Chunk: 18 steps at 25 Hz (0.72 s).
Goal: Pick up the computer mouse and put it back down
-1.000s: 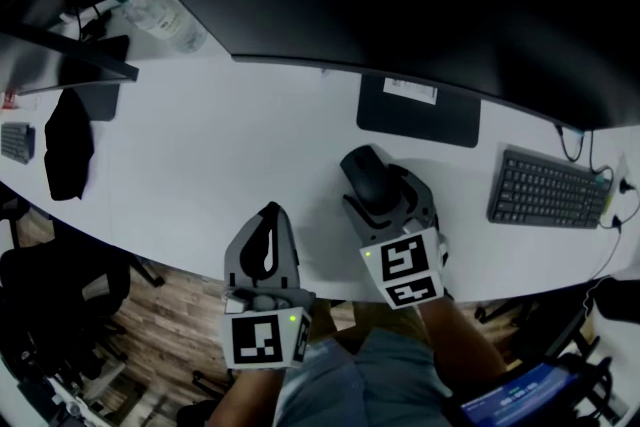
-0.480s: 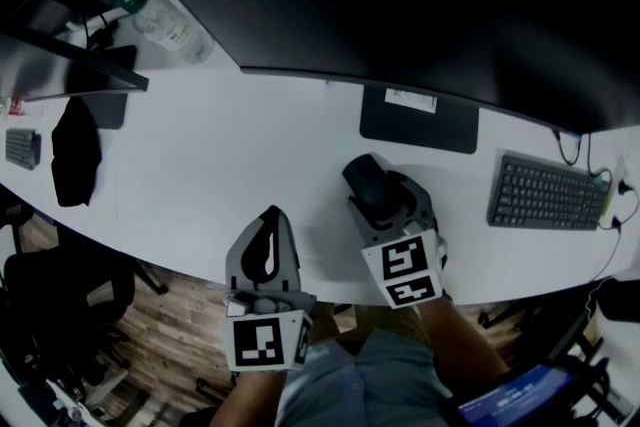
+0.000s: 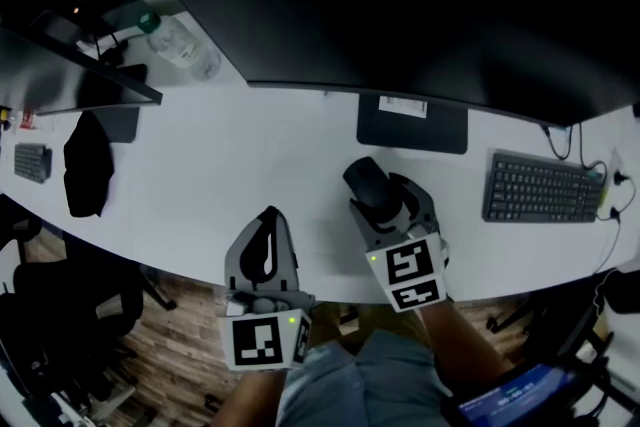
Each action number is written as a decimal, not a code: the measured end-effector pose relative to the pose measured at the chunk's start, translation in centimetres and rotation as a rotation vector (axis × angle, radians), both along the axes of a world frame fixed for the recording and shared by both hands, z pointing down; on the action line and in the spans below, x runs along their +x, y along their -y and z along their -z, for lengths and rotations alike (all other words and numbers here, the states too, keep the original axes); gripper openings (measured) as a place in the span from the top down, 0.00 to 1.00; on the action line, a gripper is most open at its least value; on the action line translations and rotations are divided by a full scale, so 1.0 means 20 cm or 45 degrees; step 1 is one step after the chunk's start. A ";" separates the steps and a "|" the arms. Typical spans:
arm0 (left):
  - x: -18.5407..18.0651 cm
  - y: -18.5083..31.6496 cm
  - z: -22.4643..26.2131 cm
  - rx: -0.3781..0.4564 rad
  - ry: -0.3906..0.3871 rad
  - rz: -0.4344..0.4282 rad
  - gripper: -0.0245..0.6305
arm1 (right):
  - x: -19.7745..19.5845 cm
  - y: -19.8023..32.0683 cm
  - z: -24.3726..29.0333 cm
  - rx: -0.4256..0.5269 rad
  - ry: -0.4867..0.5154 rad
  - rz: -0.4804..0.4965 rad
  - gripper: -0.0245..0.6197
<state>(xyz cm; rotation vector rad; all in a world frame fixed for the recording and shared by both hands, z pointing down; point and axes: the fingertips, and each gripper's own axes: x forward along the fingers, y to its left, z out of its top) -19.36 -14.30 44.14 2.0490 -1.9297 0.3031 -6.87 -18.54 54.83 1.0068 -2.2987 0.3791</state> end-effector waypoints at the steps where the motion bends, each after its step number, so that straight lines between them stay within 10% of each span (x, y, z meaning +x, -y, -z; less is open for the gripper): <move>1: 0.00 0.00 0.02 0.013 0.003 -0.006 0.95 | 0.00 0.00 0.03 0.014 0.007 -0.007 0.49; 18: 0.06 -0.09 0.51 0.292 0.041 -0.113 0.95 | 0.07 -0.09 0.76 0.374 0.118 -0.135 0.49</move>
